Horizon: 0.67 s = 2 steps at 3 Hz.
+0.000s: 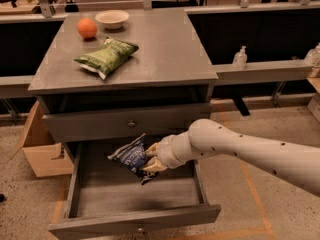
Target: Place blue chip bag into middle drawer
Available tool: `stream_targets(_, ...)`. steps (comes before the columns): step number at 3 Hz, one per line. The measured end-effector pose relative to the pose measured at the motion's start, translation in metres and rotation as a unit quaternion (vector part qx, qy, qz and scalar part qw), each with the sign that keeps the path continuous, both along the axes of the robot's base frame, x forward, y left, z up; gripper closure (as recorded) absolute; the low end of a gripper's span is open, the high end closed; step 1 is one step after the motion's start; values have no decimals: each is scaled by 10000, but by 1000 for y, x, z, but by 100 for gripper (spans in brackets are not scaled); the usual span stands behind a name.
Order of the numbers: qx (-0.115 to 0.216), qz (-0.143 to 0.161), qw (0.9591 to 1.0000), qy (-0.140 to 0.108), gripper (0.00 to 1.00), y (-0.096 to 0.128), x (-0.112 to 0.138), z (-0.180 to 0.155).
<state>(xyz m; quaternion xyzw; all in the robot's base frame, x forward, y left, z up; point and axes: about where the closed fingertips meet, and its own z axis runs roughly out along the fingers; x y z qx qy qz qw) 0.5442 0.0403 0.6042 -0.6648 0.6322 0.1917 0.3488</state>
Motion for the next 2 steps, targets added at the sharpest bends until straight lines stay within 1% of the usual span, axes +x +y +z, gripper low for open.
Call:
stream_targets(1, -141, -39, 9999, -68, 100, 8, -1, -35)
stream_targets(2, -353, 16, 9992, -186, 100, 18, 5, -70)
